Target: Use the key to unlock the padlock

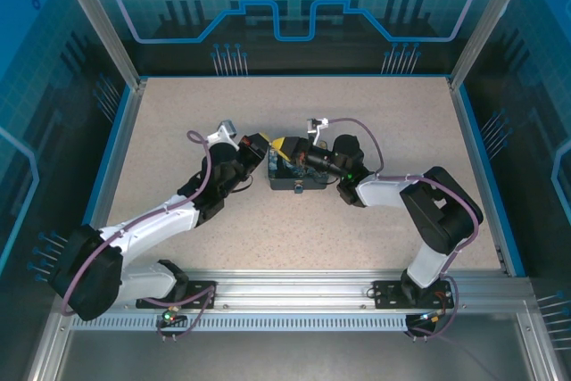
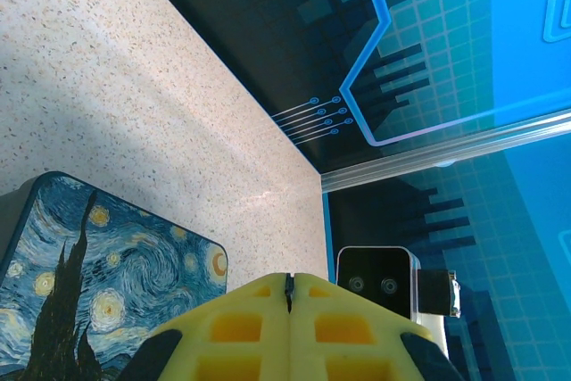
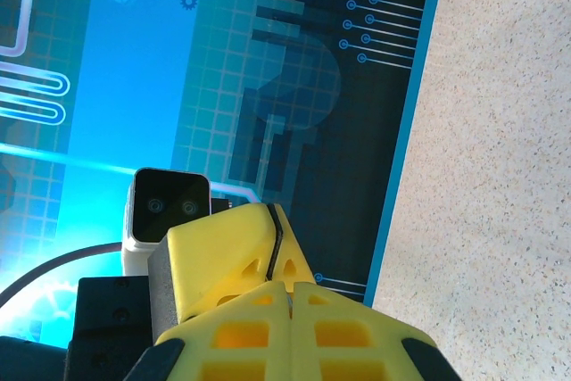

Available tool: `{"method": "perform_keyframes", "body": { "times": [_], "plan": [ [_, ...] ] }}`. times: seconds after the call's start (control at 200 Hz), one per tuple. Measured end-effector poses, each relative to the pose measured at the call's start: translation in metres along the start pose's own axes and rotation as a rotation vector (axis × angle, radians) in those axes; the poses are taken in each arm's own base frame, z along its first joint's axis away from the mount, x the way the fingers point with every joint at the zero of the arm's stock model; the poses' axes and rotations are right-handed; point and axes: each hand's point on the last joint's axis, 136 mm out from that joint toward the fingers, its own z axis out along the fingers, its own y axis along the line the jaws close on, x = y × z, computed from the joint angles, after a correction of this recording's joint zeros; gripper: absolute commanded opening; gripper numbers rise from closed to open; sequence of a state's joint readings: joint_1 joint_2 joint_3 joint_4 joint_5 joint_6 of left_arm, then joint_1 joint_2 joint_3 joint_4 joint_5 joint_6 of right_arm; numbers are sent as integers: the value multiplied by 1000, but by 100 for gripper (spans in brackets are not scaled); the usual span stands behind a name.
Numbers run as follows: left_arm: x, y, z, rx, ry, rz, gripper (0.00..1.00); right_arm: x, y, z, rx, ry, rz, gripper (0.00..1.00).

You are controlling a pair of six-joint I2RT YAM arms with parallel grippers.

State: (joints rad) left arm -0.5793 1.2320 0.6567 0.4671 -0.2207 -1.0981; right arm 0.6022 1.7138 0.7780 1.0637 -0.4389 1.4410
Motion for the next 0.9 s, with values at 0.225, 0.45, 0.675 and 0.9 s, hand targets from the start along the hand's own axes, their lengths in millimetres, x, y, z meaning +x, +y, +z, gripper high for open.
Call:
{"method": "perform_keyframes", "body": {
  "times": [0.225,0.45,0.675,0.9],
  "plan": [
    [-1,1,-5,-15,3,25,66,-4,-5,-4,11,-11,4,0],
    [-9,-6,-26,-23,1,75,88,-15,-28,-36,98,-51,17,0],
    [8,14,-39,-101,110,194,98,-38,-28,-79,172,-108,-46,0],
    [26,43,-44,-186,205,253,99,-45,-22,-109,235,-127,-108,0]
  ]
}}
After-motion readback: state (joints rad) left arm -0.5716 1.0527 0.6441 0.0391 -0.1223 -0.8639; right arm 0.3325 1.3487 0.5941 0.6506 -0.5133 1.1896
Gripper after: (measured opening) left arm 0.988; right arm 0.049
